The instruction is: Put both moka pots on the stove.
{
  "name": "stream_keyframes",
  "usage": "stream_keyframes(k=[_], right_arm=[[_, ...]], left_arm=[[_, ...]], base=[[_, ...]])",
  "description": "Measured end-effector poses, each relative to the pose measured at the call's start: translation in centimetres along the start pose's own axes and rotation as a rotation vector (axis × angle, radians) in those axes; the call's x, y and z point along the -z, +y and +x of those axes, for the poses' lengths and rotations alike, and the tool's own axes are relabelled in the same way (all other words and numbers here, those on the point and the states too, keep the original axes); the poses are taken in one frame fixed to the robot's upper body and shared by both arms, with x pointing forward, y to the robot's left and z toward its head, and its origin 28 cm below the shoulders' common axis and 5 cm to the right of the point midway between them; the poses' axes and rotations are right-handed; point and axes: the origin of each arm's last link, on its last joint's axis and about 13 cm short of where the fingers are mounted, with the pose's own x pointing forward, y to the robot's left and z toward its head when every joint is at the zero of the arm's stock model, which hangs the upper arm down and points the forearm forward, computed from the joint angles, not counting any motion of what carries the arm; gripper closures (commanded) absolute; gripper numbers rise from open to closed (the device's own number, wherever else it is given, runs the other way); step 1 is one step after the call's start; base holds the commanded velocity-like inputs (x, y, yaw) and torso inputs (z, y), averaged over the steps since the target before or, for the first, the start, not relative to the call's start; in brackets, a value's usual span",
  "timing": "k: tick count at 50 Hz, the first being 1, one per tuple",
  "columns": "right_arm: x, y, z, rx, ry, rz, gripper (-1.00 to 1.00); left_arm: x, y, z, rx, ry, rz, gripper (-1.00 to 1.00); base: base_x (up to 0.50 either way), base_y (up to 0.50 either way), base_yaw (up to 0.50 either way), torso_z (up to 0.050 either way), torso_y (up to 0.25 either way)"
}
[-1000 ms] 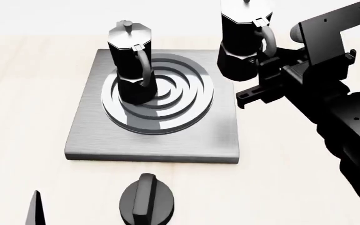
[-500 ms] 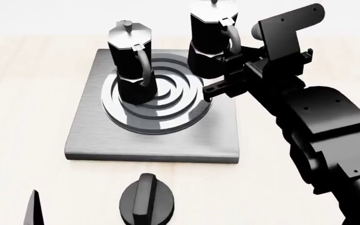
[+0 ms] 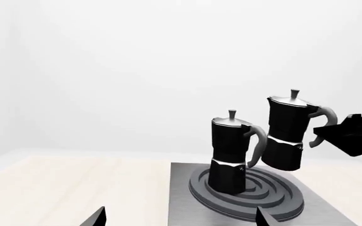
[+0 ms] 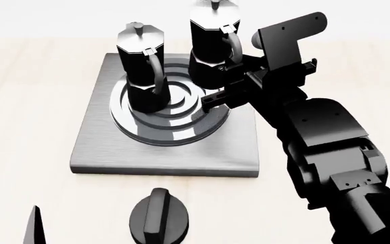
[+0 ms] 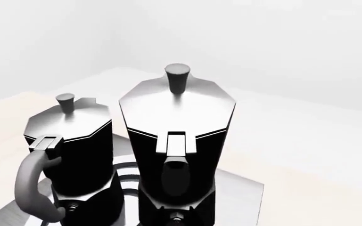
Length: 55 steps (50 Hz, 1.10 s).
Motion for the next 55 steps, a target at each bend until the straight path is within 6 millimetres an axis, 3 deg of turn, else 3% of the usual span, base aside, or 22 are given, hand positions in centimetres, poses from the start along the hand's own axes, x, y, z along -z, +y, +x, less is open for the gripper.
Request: stream_keyframes(k=[55], right_arm=[[3.5,2.5,1.3,-0.007,0.002,0.040,1.00]], left_arm=[[-0.4,0.0,-0.1,0.001,-0.010,-0.008,-1.00]], base=[[0.00,0.00,0.00,0.000,0.001]])
